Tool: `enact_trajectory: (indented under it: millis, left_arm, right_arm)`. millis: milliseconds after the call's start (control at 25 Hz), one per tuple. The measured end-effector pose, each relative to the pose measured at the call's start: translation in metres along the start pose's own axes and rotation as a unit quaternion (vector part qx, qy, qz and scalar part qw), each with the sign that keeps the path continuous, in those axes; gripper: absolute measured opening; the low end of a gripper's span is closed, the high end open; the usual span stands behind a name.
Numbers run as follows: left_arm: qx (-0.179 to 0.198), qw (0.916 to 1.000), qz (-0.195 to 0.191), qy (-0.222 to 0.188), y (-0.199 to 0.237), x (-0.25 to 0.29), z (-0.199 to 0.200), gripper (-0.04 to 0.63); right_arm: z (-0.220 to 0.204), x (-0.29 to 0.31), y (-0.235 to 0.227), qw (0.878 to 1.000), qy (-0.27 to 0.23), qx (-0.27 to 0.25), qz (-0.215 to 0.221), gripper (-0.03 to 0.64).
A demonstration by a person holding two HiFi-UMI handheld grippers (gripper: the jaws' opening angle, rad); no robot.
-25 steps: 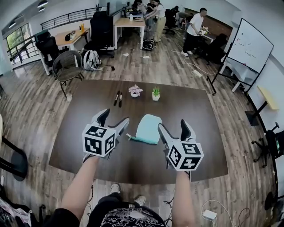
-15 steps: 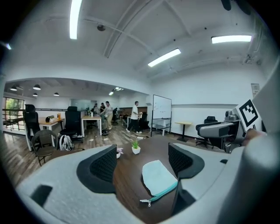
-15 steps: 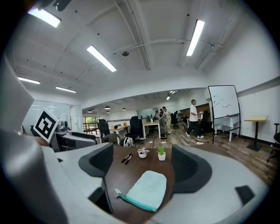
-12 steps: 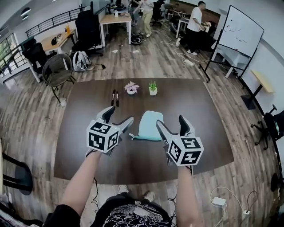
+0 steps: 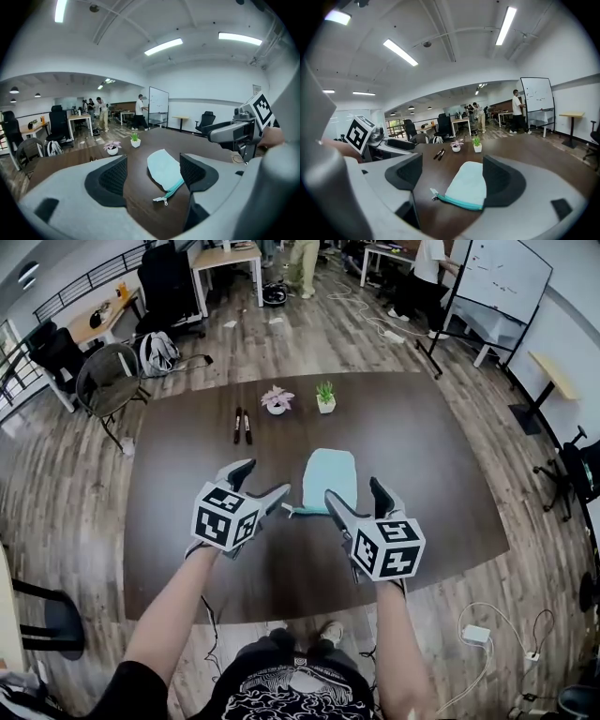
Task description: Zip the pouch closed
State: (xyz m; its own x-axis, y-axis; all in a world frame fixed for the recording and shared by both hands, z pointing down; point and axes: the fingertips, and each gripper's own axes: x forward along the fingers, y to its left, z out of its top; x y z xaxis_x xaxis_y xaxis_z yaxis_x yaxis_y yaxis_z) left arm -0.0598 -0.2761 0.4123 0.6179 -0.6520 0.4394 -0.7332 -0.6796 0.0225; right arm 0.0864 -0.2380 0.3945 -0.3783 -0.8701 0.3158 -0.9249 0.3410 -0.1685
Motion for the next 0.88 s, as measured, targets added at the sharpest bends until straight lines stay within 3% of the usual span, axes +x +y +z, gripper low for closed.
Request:
enact_trajectory:
  millis: [280,560,880]
  left_arm:
    - [0.032,0.9971,-0.053,0.044,0.0,0.023,-0.039,0.341]
    - [0.078,0.9875,-0.103,0.091,-0.002,0.045,-0.079,0.341]
    - [0.113,0.9768,-0.145,0.11,-0.004,0.063,-0.114,0.341]
  right_arm:
    - [-0.036,0.021,0.016,0.999,0.025,0.021,-0.002,0.385]
    - [-0.064,0.038,0.021,0.998,0.038,0.047,-0.018,0.373]
    - [-0.093,0.052,0.032,0.996,0.056,0.066,-0.028,0.364]
